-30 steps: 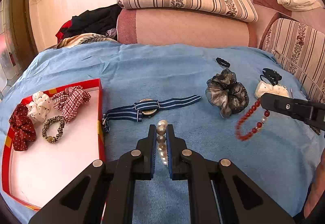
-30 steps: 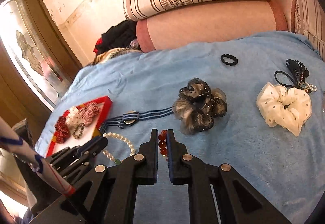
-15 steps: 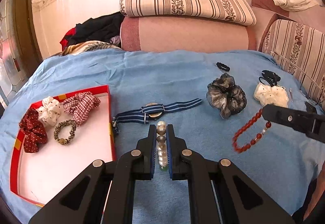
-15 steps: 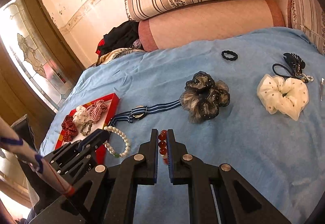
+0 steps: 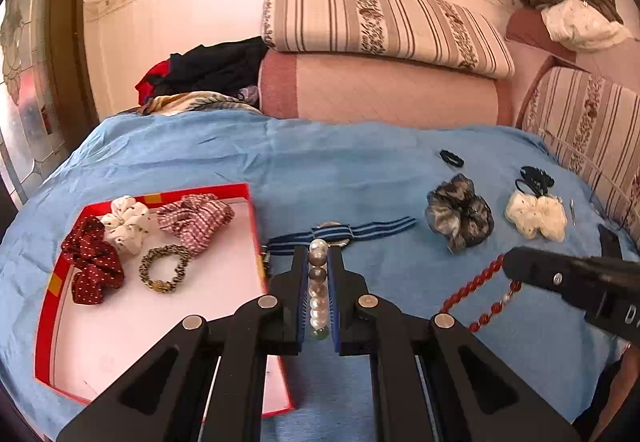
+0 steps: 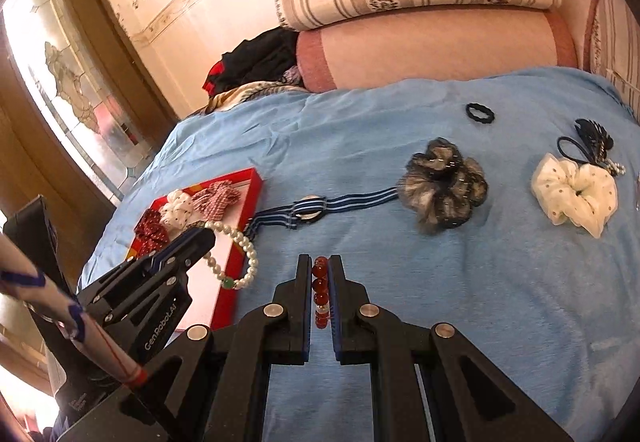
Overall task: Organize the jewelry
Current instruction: 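Carry the pearl bracelet and red bead bracelet over the red-rimmed tray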
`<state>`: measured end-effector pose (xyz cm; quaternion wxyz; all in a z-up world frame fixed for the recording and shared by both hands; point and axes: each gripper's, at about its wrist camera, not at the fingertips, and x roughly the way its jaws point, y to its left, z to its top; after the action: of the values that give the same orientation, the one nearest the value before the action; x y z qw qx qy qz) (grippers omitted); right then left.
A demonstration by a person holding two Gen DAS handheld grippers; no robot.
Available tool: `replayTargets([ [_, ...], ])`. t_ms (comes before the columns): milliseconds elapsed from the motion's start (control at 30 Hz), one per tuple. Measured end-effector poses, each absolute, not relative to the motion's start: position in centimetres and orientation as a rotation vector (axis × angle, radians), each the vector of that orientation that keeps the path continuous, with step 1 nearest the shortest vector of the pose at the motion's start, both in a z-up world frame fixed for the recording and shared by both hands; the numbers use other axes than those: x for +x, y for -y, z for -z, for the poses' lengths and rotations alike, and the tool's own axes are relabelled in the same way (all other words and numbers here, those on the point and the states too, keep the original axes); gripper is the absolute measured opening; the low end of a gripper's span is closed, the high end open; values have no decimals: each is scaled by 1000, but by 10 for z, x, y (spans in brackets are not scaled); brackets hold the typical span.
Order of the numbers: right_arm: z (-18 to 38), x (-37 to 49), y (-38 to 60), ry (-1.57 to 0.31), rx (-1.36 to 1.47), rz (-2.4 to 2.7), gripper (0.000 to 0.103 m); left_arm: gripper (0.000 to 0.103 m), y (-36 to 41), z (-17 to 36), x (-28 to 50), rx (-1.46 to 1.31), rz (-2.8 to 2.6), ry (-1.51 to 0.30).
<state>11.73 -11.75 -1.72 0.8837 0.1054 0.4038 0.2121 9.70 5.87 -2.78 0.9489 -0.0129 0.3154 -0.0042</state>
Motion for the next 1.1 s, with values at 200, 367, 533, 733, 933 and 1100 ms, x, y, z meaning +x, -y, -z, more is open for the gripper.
replayTargets([
  [200, 12, 114, 90, -849, 176, -467, 8, 9, -76, 22, 93, -51, -11, -626],
  [367, 8, 113, 66, -856, 136, -499, 8, 9, -96, 19, 91, -76, -42, -619],
  [533, 3, 115, 36, -856, 106, -541, 8, 9, -121, 18, 90, -112, -79, -620],
  [733, 2, 122, 0, -862, 83, -593, 8, 9, -152, 21, 95, -162, -133, -642],
  [933, 9, 133, -33, -900, 87, -643, 8, 9, -196, 28, 103, -237, -222, -676],
  [1100, 20, 144, -60, -940, 100, -679, 8, 9, -236, 39, 107, -318, -291, -722],
])
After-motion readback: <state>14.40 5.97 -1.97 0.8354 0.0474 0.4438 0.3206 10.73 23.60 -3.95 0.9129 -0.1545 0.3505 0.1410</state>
